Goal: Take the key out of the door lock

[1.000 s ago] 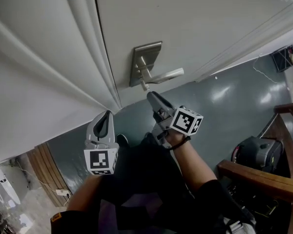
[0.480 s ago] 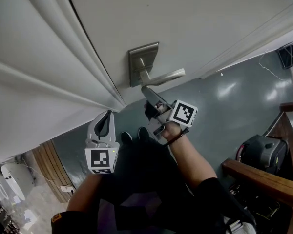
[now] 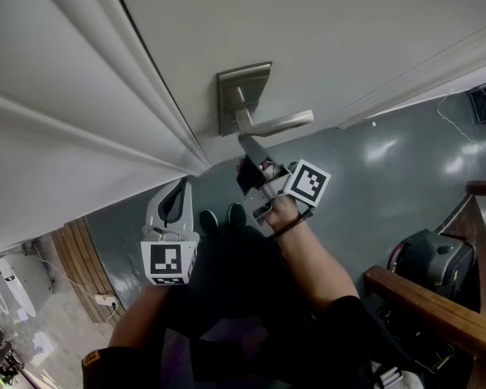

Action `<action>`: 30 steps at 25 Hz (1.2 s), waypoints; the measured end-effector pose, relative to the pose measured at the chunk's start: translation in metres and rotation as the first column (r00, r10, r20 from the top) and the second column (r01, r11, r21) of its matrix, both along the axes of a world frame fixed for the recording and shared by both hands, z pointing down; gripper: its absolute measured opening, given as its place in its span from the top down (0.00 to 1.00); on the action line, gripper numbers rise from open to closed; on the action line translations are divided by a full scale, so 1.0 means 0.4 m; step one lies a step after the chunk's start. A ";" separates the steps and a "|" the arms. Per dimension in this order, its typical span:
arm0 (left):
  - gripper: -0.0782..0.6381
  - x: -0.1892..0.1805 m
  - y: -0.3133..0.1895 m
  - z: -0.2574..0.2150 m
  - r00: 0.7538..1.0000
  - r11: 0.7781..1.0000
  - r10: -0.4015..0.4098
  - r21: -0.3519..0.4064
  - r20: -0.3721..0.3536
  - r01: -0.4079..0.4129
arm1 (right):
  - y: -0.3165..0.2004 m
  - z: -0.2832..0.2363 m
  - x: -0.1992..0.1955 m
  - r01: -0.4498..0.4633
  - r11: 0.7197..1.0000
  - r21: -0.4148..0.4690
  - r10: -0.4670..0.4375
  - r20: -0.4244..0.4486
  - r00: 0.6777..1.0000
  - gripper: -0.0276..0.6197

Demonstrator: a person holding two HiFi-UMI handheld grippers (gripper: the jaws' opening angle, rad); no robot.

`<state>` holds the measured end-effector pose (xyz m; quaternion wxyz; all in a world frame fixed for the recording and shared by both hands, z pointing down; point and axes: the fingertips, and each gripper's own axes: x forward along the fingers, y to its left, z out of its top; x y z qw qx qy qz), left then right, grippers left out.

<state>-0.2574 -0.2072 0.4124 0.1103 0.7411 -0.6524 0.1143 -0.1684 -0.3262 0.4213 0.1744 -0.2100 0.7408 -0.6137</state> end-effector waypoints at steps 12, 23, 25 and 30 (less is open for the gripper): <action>0.87 0.037 -0.001 -0.020 1.000 1.000 -0.017 0.003 -0.019 0.017 | 0.097 0.002 0.055 0.020 0.998 -0.057 -0.019 0.023 1.000 0.93; 0.87 0.025 0.043 -0.031 0.989 0.990 -0.134 -0.052 -0.061 0.131 | 0.196 0.004 0.108 0.158 0.967 0.202 -0.072 -0.376 0.924 0.93; 0.87 0.033 0.049 -0.025 0.991 0.990 -0.125 -0.067 -0.048 0.122 | 0.200 -0.003 0.114 0.167 0.953 0.252 -0.048 -0.418 0.907 0.93; 0.87 0.043 0.061 -0.009 0.991 0.989 -0.125 -0.084 -0.039 0.122 | 0.234 -0.019 0.110 0.218 0.914 0.343 -0.017 -0.503 0.864 0.93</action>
